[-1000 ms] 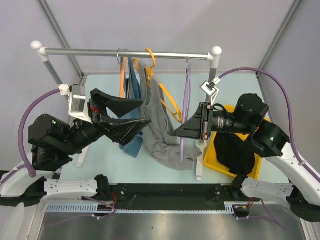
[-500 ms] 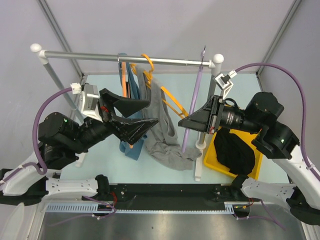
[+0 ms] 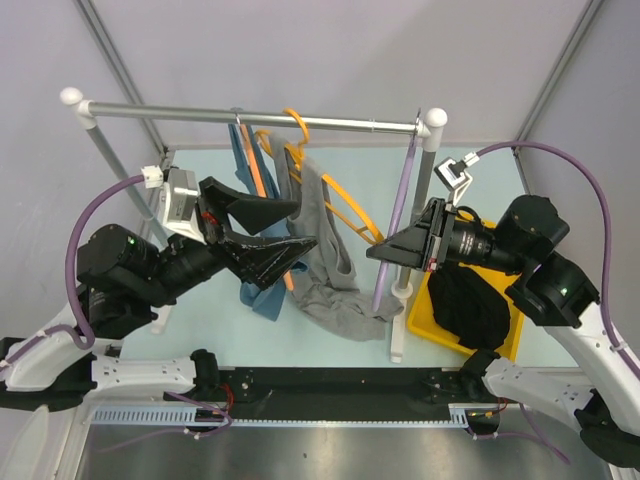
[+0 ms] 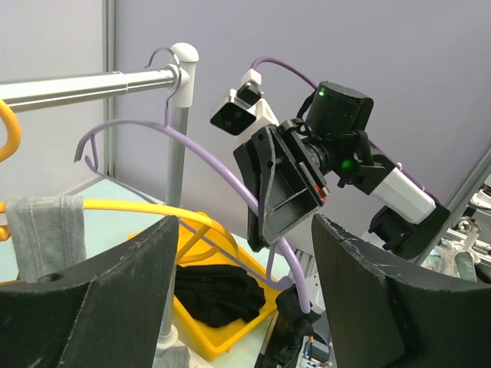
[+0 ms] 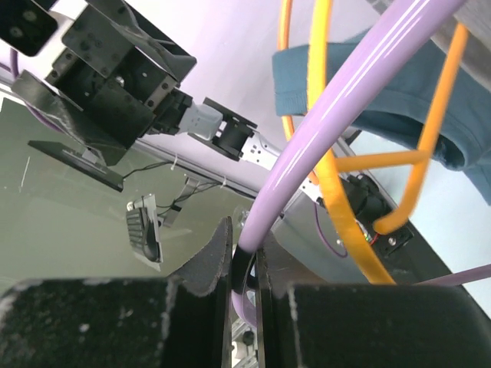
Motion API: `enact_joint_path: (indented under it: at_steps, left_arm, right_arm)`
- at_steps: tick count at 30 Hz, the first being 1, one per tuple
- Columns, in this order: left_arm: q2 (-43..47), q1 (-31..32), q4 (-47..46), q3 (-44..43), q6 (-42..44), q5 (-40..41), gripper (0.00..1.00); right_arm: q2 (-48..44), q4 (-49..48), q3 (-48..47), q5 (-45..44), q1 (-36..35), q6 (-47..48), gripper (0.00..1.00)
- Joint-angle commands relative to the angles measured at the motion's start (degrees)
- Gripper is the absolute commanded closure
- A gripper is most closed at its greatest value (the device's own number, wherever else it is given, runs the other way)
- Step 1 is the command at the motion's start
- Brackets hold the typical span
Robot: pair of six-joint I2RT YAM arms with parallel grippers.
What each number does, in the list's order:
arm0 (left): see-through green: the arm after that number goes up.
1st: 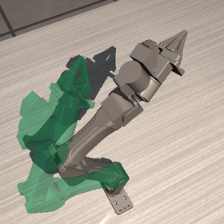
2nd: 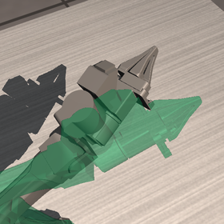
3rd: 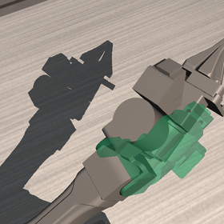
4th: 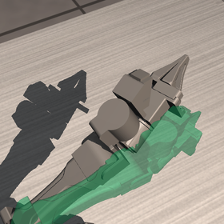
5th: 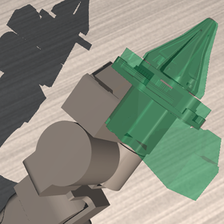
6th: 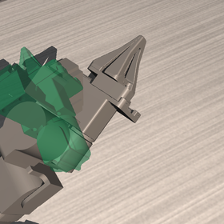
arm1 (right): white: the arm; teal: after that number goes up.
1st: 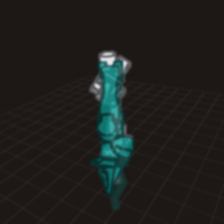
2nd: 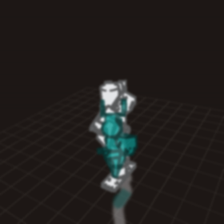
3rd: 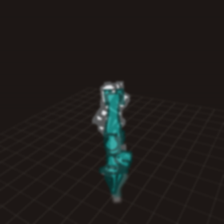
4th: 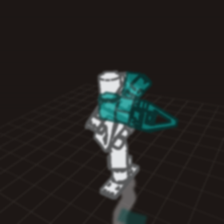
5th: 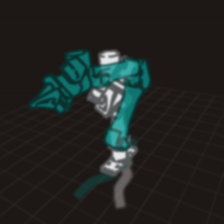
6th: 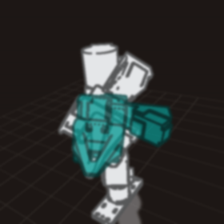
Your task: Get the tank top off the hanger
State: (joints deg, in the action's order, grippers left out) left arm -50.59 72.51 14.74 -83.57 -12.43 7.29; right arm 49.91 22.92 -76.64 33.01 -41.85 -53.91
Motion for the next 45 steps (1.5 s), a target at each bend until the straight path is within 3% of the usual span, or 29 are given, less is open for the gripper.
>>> enact_joint_path:
  at_steps: [1, 11, 13, 23, 27, 33, 45]
  left_arm:
    - [-0.39, 0.18, 0.37, -0.98, 0.12, -0.52, 0.25]
    - [-1.71, 0.18, 1.25, -1.86, -0.23, -1.58, 0.24]
    - [-1.36, 0.18, 1.25, -1.77, -0.41, -1.40, 0.24]
    - [-0.39, 0.18, 1.08, -0.98, -0.76, -0.26, 0.24]
    - [0.05, 0.18, 0.55, -0.37, -0.93, 0.00, 0.24]
    - [1.72, 0.18, -0.59, 1.21, -1.20, 1.06, 0.24]
    - [2.16, 0.18, 0.02, 1.22, -0.58, 2.02, 0.24]
  right_arm:
    - [-1.39, -2.80, 0.09, 4.51, 0.27, 0.56, 1.00]
    - [-3.06, 4.67, 0.09, 6.80, 1.15, 5.65, 0.93]
    - [-3.77, 6.43, -0.35, 6.01, 1.41, 7.23, 0.83]
    - [-4.30, 33.31, -12.56, -9.45, 1.42, 21.29, 0.32]
    - [-2.19, 40.09, -19.23, -16.03, 1.41, 25.69, 0.23]
    - [4.92, 49.24, -33.03, -26.24, 1.42, 33.06, 0.19]
    - [19.25, 41.96, -48.16, -19.50, 0.71, 44.42, 0.16]
